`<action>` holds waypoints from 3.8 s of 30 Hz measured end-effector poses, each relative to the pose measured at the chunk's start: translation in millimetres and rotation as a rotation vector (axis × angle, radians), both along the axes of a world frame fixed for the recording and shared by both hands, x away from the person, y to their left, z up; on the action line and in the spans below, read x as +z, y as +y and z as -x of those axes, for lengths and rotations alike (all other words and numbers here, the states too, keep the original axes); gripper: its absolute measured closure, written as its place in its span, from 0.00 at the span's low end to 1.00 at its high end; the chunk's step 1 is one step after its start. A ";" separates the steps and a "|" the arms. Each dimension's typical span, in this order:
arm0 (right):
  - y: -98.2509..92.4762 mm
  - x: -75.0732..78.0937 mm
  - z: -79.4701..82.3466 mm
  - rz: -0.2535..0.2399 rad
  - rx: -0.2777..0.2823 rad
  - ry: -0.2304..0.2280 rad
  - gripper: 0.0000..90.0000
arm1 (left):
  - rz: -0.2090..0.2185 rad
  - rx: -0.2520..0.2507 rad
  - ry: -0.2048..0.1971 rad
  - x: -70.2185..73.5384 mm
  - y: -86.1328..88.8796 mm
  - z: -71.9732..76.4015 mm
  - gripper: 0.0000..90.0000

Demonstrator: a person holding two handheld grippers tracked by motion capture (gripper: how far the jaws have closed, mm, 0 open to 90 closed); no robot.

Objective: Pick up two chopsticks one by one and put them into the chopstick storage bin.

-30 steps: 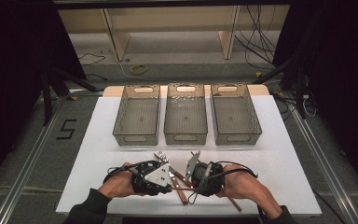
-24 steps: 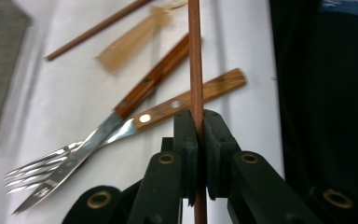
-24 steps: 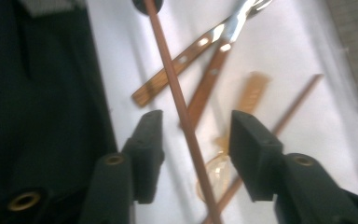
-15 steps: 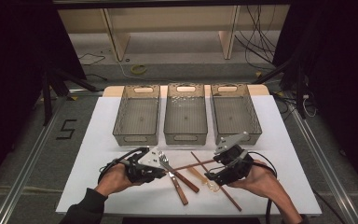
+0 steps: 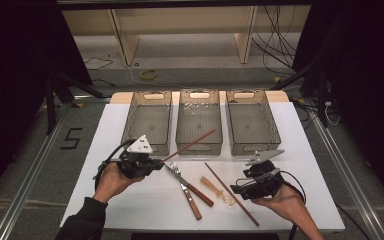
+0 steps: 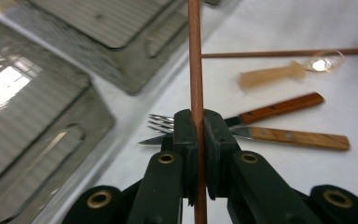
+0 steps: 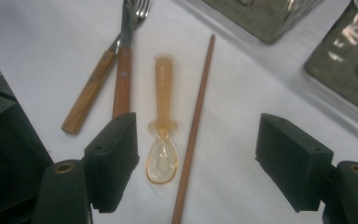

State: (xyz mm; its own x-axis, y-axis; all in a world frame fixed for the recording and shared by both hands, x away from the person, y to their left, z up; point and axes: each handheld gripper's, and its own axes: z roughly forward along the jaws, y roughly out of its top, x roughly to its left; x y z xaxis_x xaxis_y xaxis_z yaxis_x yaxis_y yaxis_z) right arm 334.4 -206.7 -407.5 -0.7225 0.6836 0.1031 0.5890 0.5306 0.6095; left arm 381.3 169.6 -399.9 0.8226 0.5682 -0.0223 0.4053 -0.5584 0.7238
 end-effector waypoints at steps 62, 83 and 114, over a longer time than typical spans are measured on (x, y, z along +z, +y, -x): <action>-6.6 -19.1 13.6 0.034 -0.039 0.058 0.30 | 0.108 0.442 0.118 2.7 55.0 -95.5 0.32; 5.9 -30.2 15.1 0.234 0.000 0.167 0.58 | 0.219 0.252 0.008 -17.8 30.7 -15.1 0.20; 24.8 -48.3 9.1 0.403 0.053 0.247 0.87 | 0.205 0.214 0.003 -55.2 24.9 31.0 0.19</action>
State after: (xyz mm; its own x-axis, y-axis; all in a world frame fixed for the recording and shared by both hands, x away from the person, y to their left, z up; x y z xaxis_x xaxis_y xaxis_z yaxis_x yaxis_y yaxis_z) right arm 325.3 -181.9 -455.8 -0.7444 0.6676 0.0106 0.6565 0.7289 0.1943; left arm 350.3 194.4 -455.0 0.6844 0.7120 -0.1570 0.5006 -0.3023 0.8112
